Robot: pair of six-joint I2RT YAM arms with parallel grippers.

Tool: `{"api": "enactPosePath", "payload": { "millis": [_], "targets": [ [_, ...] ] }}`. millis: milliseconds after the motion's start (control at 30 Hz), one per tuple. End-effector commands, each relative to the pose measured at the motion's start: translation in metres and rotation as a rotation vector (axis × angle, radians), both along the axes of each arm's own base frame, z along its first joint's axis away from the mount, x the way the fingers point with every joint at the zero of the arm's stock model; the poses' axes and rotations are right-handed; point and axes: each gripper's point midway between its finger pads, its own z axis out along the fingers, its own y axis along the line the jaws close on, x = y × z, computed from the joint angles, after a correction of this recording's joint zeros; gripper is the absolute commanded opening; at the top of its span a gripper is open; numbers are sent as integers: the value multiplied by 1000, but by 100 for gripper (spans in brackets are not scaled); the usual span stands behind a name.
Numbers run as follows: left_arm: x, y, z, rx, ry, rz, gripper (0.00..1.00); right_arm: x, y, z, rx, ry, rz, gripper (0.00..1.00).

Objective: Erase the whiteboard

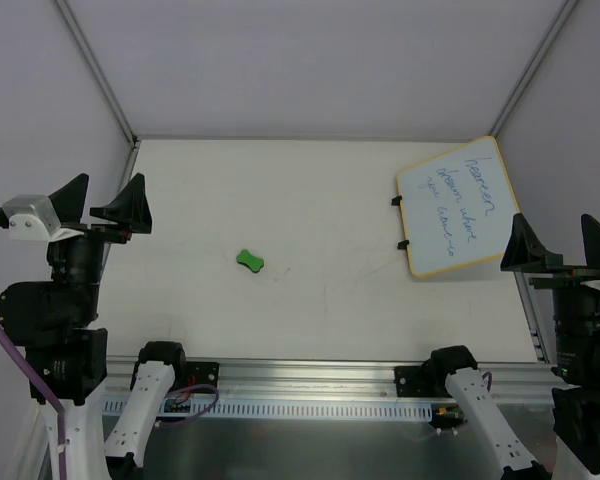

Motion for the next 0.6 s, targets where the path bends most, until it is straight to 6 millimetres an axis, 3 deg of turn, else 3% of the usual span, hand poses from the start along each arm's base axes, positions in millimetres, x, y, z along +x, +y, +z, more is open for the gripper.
{"api": "enactPosePath", "payload": {
  "millis": [0,100,233,267,333,367,500,567],
  "targets": [
    [7,-1,-1,-14,4,-5,99,0,-2,5,34,-25,-8,99],
    [17,0,-16,-16,45,-1,99,13,2,-7,104,22,5,99],
    [32,-5,-42,-26,124,-27,99,49,27,-44,216,154,101,99],
    [36,-6,-48,-28,141,-34,99,67,36,-67,235,232,122,99],
    [45,-11,-66,-37,193,-57,99,83,48,-96,278,333,156,99],
    [49,-13,-73,-41,218,-66,99,94,52,-120,283,401,153,99],
    [62,-22,-111,-76,323,-117,99,125,46,-198,437,646,-3,99],
    [65,-26,-123,-91,356,-137,99,132,41,-224,474,713,-80,99]
  ]
}}
